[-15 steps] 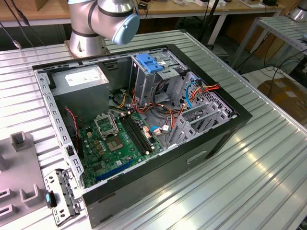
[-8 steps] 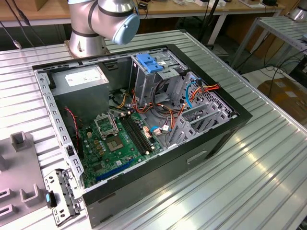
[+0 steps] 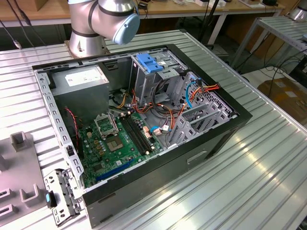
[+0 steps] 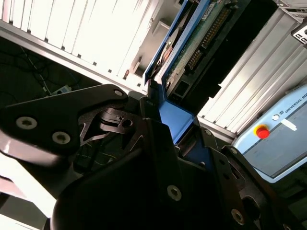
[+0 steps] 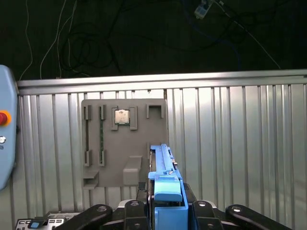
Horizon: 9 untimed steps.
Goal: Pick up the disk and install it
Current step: 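Pick up the disk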
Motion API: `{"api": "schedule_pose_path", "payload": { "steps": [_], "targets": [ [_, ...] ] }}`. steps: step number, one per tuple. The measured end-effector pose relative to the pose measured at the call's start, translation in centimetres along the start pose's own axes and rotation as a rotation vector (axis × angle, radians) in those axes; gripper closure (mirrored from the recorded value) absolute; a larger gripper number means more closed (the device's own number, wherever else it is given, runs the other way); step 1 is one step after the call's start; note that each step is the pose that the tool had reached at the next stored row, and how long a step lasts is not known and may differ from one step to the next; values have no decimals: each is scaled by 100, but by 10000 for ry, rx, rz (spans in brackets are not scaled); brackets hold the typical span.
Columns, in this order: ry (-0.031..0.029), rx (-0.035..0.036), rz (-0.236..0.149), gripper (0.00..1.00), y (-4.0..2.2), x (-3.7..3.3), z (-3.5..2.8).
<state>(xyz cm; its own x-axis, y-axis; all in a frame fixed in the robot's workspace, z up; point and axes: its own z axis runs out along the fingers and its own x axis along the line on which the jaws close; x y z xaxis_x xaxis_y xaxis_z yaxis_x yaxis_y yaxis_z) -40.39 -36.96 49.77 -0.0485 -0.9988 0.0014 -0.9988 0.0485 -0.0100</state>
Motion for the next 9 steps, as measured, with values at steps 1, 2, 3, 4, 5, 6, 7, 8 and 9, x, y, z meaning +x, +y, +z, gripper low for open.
{"api": "schedule_pose_path", "payload": {
  "steps": [1,2,3,4,5,6,7,8,9],
  "targets": [
    [1,-1,-1,63,-10,0,0],
    [1,-2,-1,63,-17,-1,-1],
    [0,-1,-1,63,-25,-1,0],
    [1,-1,-1,63,-34,-1,0],
    [1,-1,0,63,-40,-2,0],
    [1,-1,0,63,-45,-2,0],
    [1,-1,0,63,-55,-3,0],
    [0,-1,0,63,-61,-3,0],
    [0,-1,0,63,-68,-3,0]
  ]
}}
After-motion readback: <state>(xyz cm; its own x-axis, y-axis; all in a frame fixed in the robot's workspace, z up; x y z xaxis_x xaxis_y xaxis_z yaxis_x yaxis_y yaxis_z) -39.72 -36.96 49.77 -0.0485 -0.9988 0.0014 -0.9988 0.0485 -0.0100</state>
